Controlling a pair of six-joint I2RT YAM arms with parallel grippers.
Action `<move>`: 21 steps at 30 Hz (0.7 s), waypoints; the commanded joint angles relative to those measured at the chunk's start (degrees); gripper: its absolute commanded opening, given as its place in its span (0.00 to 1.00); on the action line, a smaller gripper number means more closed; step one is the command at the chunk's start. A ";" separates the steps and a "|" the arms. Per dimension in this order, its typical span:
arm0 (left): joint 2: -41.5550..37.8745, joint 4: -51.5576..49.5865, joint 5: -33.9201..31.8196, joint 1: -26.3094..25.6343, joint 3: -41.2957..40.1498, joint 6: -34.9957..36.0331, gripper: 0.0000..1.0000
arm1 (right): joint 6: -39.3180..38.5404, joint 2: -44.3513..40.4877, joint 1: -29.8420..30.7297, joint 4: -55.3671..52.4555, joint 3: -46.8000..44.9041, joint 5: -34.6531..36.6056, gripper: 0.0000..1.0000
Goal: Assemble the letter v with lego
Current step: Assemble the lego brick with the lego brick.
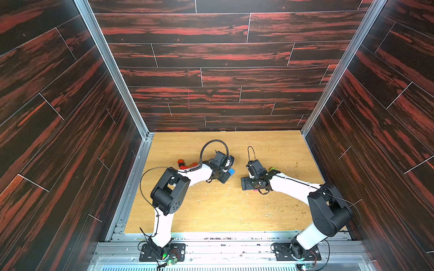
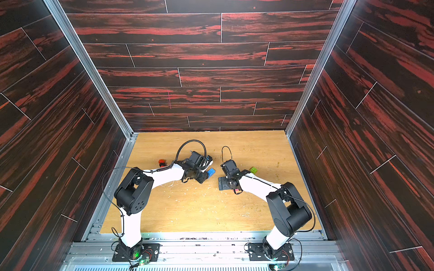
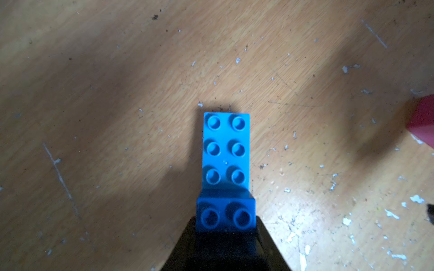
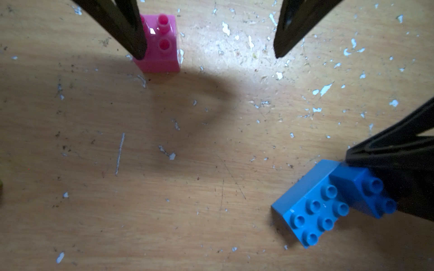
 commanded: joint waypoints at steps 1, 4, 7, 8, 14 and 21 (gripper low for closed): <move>4.15 -13.25 -1.14 0.03 -0.60 -0.01 0.23 | 0.18 -0.33 0.26 -0.23 -0.54 -0.18 0.88; 3.99 -13.69 -1.32 0.05 1.01 -0.20 0.26 | 0.18 -0.22 0.30 -0.49 -0.49 -0.12 0.88; 3.75 -13.98 -1.56 0.04 2.43 -0.33 0.34 | 0.26 -0.06 0.31 -0.58 -0.38 -0.03 0.88; 3.55 -13.92 -1.73 0.03 2.80 -0.46 0.45 | 0.22 0.02 0.32 -0.58 -0.28 -0.05 0.88; 1.04 -10.69 -2.23 0.03 2.58 -2.79 1.00 | 0.34 0.57 0.33 -0.78 -0.10 -0.06 0.88; 1.51 -9.84 -7.05 0.03 4.10 -4.96 1.00 | 0.86 0.66 0.34 -1.88 0.51 1.37 0.89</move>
